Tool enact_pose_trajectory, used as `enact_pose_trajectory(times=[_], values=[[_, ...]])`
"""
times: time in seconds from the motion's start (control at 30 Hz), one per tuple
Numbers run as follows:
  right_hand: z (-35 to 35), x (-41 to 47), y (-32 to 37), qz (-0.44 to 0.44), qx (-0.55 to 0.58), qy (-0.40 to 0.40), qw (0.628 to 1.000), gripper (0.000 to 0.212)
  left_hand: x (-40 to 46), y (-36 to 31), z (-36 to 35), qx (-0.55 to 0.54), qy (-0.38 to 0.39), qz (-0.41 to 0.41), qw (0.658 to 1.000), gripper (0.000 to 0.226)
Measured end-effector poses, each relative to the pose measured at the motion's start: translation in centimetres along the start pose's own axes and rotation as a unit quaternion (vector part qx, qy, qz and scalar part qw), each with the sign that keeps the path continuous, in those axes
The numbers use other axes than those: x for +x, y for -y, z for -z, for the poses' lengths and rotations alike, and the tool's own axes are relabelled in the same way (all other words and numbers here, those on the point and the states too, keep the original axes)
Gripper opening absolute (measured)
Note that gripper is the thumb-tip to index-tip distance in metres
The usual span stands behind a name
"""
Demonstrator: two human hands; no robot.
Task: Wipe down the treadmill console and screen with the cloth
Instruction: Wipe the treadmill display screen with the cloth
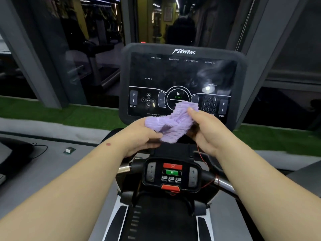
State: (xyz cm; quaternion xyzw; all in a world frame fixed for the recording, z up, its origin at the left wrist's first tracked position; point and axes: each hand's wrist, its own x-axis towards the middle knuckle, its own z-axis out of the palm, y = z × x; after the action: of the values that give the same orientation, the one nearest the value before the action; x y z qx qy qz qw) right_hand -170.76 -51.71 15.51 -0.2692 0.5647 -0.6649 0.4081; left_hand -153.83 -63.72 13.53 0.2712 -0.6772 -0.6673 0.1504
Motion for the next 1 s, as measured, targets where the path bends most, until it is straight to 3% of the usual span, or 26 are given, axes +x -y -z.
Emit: enact_pose_trajectory(times=[0.1, 0.13, 0.2, 0.33, 0.4, 0.47, 0.53, 0.63, 0.73, 0.83, 0.87, 0.93, 1.0], values=[[-1.1, 0.0, 1.3, 0.028, 0.087, -0.042, 0.995, 0.023, -0.9, -1.4, 0.4, 0.202, 0.048, -0.019, 0.978, 0.061], [-1.4, 0.0, 1.7, 0.044, 0.089, -0.041, 0.994, 0.022, -1.2, -2.1, 0.4, 0.222, 0.076, -0.016, 0.972, 0.071], [-1.8, -0.1, 2.4, 0.076, 0.059, -0.025, 0.995, 0.02, -1.6, -3.4, 0.5, 0.132, 0.107, -0.012, 0.985, 0.076], [-2.5, -0.3, 3.6, 0.097, 0.006, 0.027, 0.995, 0.03, -2.0, -4.6, 0.1, -0.107, 0.08, -0.002, 0.991, 0.047], [-2.6, -0.3, 3.9, 0.092, 0.012, 0.028, 0.995, 0.032, -2.0, -4.4, 0.0, -0.201, 0.088, 0.012, 0.976, 0.061], [-2.6, -0.3, 3.9, 0.084, 0.038, 0.029, 0.995, 0.031, -2.0, -4.6, -0.2, -0.228, 0.102, 0.014, 0.968, 0.062], [-2.5, 0.0, 3.8, 0.09, 0.05, 0.038, 0.994, 0.03, -1.6, -4.5, -0.4, -0.187, 0.099, -0.003, 0.977, 0.041], [-2.2, 0.1, 3.4, 0.09, 0.005, 0.009, 0.996, 0.029, -0.7, -4.0, -0.7, -0.062, 0.023, -0.022, 0.998, 0.029], [-2.3, -0.1, 2.8, 0.075, -0.053, -0.043, 0.995, 0.024, -0.5, -4.4, -1.1, -0.035, -0.054, -0.035, 0.997, 0.02], [-2.8, -0.5, 2.2, -0.012, -0.003, 0.029, 1.0, 0.047, -0.3, -4.8, -1.2, -0.067, -0.08, -0.042, 0.994, 0.022], [-2.9, -0.8, 2.0, -0.028, -0.012, 0.061, 0.998, 0.046, -0.2, -4.9, -1.2, -0.081, -0.09, -0.037, 0.992, 0.022], [-2.9, -1.0, 1.7, -0.024, -0.067, 0.077, 0.994, 0.025, 0.1, -5.0, -0.9, -0.116, -0.128, -0.023, 0.985, 0.023], [-2.5, -0.6, 1.8, -0.023, -0.084, 0.026, 0.996, 0.015, 0.1, -5.3, -0.4, -0.193, -0.154, -0.005, 0.969, 0.022]])
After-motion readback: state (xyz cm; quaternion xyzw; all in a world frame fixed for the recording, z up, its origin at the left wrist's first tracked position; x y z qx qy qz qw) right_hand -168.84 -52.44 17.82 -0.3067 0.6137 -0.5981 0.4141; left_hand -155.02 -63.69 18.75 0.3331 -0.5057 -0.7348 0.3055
